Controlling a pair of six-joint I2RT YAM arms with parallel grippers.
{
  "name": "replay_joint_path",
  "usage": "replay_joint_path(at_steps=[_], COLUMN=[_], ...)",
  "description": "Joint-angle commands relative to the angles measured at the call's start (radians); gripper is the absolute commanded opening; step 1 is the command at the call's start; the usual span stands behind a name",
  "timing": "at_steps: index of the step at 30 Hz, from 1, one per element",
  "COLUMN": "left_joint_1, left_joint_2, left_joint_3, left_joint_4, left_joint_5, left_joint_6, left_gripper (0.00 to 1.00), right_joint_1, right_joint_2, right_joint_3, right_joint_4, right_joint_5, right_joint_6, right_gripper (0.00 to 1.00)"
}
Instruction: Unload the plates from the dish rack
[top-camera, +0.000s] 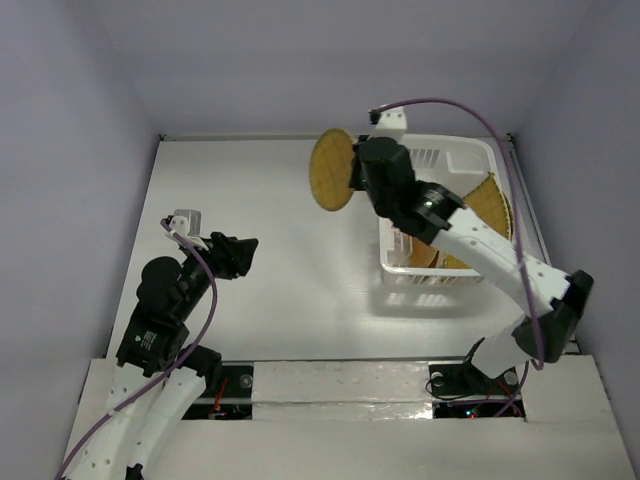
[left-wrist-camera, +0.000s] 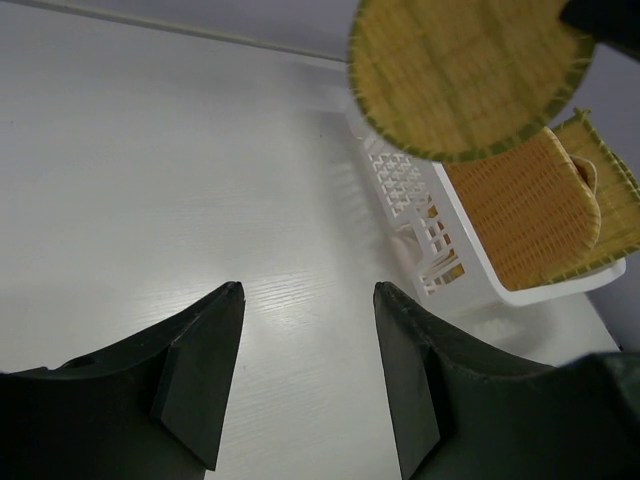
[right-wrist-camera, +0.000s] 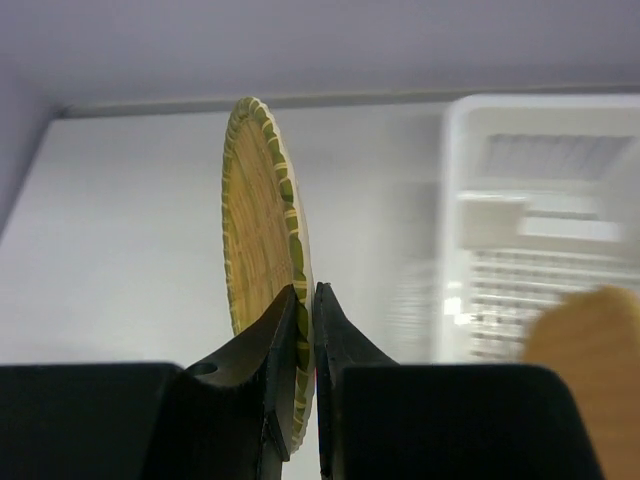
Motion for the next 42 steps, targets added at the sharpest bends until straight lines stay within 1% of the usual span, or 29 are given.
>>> replay_joint_path(at_steps=[1, 6, 11, 16, 21, 23, 24, 26, 27, 29, 30, 33, 37, 40, 41, 42], left_joint_1=[-0.004, -0.004, -0.004, -0.004, -0.004, -0.004, -0.004, -0.004, -0.004, -0.004, -0.004, -0.004, -0.004, -0.004, -0.004, -0.004], left_joint_2=[-0.012, -0.022, -0.022, -0.022, -0.022, -0.022, -0.022, -0.021, -0.022, -0.022, -0.021, -0.022, -0.021, -0.022, -0.021, -0.022], left_joint_3=[0.013, 0.013, 0.013, 0.009, 0.007, 0.007, 0.007, 0.006, 0.004, 0.004, 0.004, 0.004, 0.003, 0.003, 0.003, 0.003], left_joint_4=[0.011, 0.007, 0.007, 0.01, 0.014, 0.014, 0.016, 0.019, 0.019, 0.02, 0.022, 0.022, 0.023, 0.023, 0.023, 0.023], left_joint_5=[-0.053, -0.078, -0.077, -0.07, -0.066, -0.061, -0.058, -0.051, -0.049, -0.046, -0.046, -0.044, -0.041, -0.04, -0.04, -0.04], left_joint_6=[-0.01, -0.018, -0.018, -0.016, -0.016, -0.016, -0.016, -0.014, -0.014, -0.013, -0.013, -0.013, -0.013, -0.013, -0.013, -0.013], left_gripper=[0.51, 0.51, 0.51, 0.51, 0.51, 0.51, 0.51, 0.51, 0.51, 0.51, 0.51, 0.51, 0.51, 0.51, 0.51, 0.51], right_joint_1=[0.018, 0.018, 0.018, 0.018, 0.018, 0.018, 0.018, 0.018, 0.018, 0.018, 0.018, 0.018, 0.018, 0.018, 0.018, 0.018], right_joint_2=[0.114, 0.315, 0.51, 0.628, 0.685, 0.702, 0.705, 0.701, 0.694, 0.684, 0.682, 0.684, 0.671, 0.655, 0.645, 0.636], right_joint_3=[-0.025, 0.049, 0.116, 0.15, 0.101, 0.083, 0.06, 0.03, 0.017, -0.011, -0.019, -0.037, -0.074, -0.089, -0.092, -0.095], right_joint_4=[0.326, 0.388, 0.43, 0.436, 0.456, 0.459, 0.46, 0.463, 0.477, 0.491, 0.489, 0.486, 0.531, 0.526, 0.525, 0.522], right_joint_5=[-0.231, -0.362, -0.399, -0.388, -0.409, -0.417, -0.416, -0.413, -0.4, -0.391, -0.391, -0.399, -0.438, -0.423, -0.417, -0.414], right_joint_6=[0.126, 0.24, 0.333, 0.385, 0.444, 0.467, 0.474, 0.485, 0.485, 0.484, 0.484, 0.484, 0.491, 0.491, 0.484, 0.476], right_gripper=[0.0, 0.0, 0.0, 0.0, 0.0, 0.03, 0.08, 0.12, 0.19, 0.27, 0.32, 0.35, 0.35, 0.36, 0.38, 0.46])
